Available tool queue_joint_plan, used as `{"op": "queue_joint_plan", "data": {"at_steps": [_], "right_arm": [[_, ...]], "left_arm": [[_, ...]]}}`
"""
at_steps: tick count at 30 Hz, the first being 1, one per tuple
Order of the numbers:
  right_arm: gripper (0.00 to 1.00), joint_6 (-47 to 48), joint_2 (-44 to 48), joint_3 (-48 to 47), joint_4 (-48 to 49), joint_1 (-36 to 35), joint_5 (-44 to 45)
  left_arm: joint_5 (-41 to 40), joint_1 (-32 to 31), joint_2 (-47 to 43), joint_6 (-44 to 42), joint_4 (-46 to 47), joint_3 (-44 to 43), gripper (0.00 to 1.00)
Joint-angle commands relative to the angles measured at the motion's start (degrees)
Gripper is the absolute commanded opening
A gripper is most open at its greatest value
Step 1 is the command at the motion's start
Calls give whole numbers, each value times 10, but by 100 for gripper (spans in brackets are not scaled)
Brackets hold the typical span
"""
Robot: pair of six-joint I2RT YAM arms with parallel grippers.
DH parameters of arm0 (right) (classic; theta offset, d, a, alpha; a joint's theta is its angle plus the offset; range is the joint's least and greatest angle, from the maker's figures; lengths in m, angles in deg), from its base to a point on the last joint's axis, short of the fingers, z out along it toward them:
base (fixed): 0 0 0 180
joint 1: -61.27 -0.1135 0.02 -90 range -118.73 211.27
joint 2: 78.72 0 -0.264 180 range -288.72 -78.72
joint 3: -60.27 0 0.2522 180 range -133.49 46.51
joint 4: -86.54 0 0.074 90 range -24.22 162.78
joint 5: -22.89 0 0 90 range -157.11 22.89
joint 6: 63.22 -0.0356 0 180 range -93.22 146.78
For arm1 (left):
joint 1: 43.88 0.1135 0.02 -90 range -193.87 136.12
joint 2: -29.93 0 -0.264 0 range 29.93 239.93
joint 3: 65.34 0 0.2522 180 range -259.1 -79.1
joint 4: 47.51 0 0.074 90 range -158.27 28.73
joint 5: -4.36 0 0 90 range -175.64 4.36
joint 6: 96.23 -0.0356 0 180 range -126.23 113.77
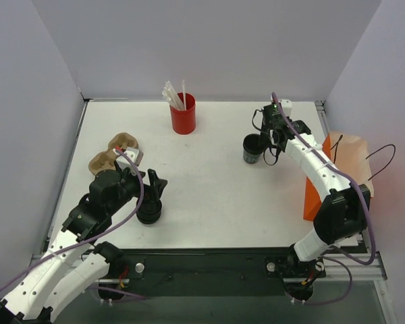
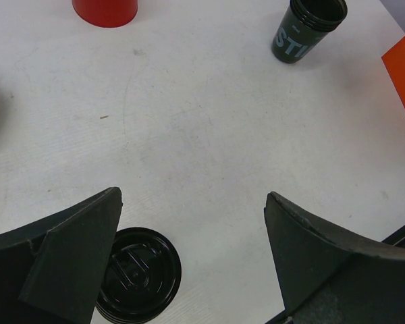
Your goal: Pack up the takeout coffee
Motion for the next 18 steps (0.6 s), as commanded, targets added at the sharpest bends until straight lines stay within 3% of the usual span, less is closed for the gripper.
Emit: {"op": "queue_joint_plan", "data": {"at_steps": [1,8,18], "right_arm": [[40,1,-44,-43,4,18,-27],[31,-6,-93,-70,5,33,-39],[28,-13,-126,-79,7,40,-47]], "left_arm": [[-5,-3,-1,-9,26,-2,97],[-4,-3,2,-10,25,-2,96],[1,-3,6,-12,27,-4,96]]}}
